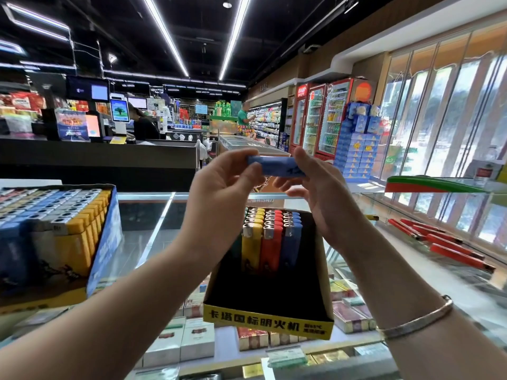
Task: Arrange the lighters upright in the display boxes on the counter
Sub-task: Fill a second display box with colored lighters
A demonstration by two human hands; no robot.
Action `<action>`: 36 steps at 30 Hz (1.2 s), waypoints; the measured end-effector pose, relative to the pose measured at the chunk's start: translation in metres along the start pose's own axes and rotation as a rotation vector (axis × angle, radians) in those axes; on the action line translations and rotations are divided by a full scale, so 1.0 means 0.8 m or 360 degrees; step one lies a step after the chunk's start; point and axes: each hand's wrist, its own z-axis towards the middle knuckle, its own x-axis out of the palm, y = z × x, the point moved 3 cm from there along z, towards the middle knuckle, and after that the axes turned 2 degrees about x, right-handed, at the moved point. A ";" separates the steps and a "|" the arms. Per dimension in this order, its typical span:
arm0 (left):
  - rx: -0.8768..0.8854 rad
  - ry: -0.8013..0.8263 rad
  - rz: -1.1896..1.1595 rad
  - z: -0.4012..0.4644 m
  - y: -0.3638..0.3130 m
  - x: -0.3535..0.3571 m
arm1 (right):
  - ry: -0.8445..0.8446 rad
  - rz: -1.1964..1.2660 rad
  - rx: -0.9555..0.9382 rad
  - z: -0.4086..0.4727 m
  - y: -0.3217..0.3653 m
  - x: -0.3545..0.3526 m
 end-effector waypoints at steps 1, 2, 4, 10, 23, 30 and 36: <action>0.0023 -0.0064 -0.0001 0.002 -0.003 -0.003 | -0.0004 -0.0042 0.0013 0.001 -0.002 -0.002; 0.0053 -0.0115 0.0016 0.004 -0.005 -0.006 | -0.0019 -0.0073 0.0042 0.002 -0.005 -0.005; 0.0122 -0.0150 0.0066 0.006 -0.010 -0.008 | -0.0065 -0.0171 0.0150 0.005 -0.012 -0.014; 0.0263 0.0275 0.0533 -0.001 -0.012 0.007 | 0.0084 -0.0573 0.0507 0.009 -0.042 -0.021; 0.0656 0.0682 0.1221 -0.022 -0.001 0.028 | 0.0238 -0.0538 0.0523 0.001 -0.043 -0.008; 0.0690 0.0913 0.1573 -0.020 0.003 0.033 | 0.0209 -0.0488 0.0566 0.000 -0.046 -0.008; 0.0849 0.0746 0.1639 -0.022 -0.001 0.027 | 0.0193 -0.0451 0.0566 0.000 -0.048 -0.009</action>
